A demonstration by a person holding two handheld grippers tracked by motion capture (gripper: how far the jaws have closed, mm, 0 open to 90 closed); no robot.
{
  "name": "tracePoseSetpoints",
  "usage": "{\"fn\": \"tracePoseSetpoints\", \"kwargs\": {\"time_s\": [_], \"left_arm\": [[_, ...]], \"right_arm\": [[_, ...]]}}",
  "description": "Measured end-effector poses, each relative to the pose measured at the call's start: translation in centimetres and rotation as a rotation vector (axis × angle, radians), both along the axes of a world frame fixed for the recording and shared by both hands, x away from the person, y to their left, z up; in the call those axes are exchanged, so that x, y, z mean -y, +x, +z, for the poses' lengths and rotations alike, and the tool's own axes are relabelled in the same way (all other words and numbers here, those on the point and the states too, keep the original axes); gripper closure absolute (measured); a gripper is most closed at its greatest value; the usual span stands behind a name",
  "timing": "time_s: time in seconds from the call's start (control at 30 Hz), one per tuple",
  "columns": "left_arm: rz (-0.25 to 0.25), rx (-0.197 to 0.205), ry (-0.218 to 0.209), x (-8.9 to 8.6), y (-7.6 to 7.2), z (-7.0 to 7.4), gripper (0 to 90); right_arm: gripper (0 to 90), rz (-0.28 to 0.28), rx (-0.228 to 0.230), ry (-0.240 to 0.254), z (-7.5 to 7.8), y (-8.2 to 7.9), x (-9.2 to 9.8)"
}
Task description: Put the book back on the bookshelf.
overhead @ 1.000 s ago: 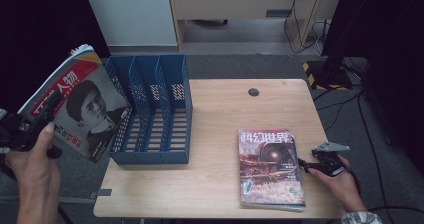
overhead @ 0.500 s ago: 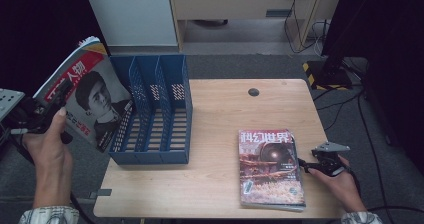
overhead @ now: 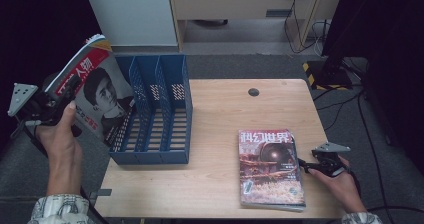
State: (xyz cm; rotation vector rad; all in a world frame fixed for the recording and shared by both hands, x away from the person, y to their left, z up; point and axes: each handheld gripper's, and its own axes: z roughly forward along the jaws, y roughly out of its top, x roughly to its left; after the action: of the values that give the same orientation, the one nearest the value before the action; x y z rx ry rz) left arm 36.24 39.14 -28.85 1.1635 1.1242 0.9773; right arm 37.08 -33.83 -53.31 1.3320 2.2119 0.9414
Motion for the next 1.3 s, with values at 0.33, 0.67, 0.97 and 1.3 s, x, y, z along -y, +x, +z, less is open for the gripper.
{"fn": "tracePoseSetpoints", "kwargs": {"time_s": [0.33, 0.67, 0.97, 1.3], "left_arm": [[-0.017, -0.007, 0.006, 1.0, 1.3, -0.7, 86.7], [-0.005, -0.007, -0.002, 0.8, 1.3, -1.2, 86.7], [0.014, 0.004, -0.016, 0.5, 1.3, -1.6, 86.7], [0.021, -0.01, -0.035, 0.4, 2.2, -3.2, 86.6]], "right_arm": [[27.1, -0.002, 0.003, 0.004, -0.1, -0.1, 0.0], [27.1, -0.001, 0.011, 0.002, -0.1, -0.1, 0.0], [27.1, -0.003, 0.014, 0.003, -0.1, -0.1, 0.0], [27.1, -0.004, 0.011, 0.006, -0.1, -0.2, 0.0]]}}
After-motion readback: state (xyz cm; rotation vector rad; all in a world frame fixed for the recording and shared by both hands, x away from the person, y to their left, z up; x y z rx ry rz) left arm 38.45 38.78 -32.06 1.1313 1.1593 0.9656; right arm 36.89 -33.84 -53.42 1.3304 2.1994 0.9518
